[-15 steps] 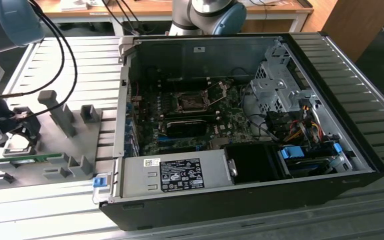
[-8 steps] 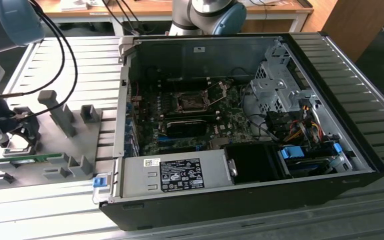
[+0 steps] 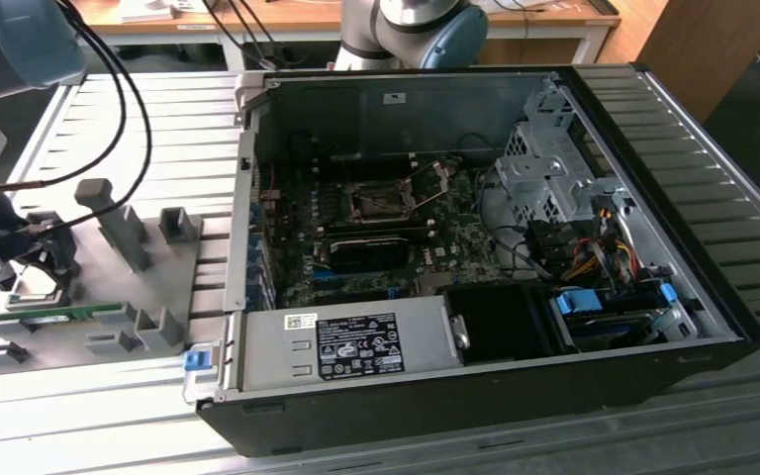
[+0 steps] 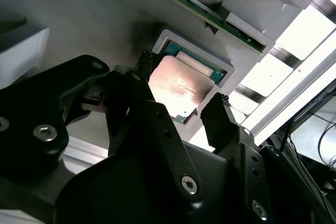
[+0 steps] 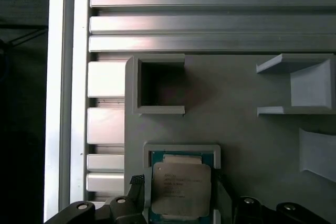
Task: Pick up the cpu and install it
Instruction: 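Pick up the cpu and move it towards the insertion slot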
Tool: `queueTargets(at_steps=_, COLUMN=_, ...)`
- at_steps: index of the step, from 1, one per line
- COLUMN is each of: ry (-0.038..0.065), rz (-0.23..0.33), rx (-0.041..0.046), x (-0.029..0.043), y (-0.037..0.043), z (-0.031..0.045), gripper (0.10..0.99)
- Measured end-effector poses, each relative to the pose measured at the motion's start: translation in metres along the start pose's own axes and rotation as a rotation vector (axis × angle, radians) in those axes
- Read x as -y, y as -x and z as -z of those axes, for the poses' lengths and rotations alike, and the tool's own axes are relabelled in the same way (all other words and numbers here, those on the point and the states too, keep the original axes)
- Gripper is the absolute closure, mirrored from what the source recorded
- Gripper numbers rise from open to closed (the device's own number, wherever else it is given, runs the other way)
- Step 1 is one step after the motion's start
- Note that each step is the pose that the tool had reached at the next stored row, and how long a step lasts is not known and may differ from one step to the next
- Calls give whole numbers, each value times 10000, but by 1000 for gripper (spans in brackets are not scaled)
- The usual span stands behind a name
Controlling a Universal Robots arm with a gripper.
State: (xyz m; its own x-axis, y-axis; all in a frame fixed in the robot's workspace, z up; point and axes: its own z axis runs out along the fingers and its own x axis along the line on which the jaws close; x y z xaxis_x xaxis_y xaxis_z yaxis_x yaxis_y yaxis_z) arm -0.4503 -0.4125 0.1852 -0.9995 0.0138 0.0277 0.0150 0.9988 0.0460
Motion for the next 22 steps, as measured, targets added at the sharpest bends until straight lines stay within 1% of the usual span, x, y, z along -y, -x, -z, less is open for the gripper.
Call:
queueTargets(at_steps=5, ry=-11, rz=1, rx=33, x=0, y=-1, z=-2, gripper=435)
queueTargets(at_steps=11, ry=-12, rz=2, rx=46, x=0, y=-1, z=-3, gripper=435)
queueTargets(at_steps=13, ry=-12, rz=2, rx=51, x=0, y=-1, z=-4, gripper=451)
queueTargets(at_steps=14, ry=-12, rz=1, rx=51, x=0, y=-2, z=-5, gripper=522)
queueTargets(at_steps=18, ry=-14, rz=2, rx=48, x=0, y=-2, z=-8, gripper=533)
queueTargets(at_steps=19, ry=-14, rz=1, rx=49, x=0, y=-1, z=-8, gripper=549)
queueTargets(at_steps=22, ry=-10, rz=2, rx=54, x=0, y=-1, z=-5, gripper=549)
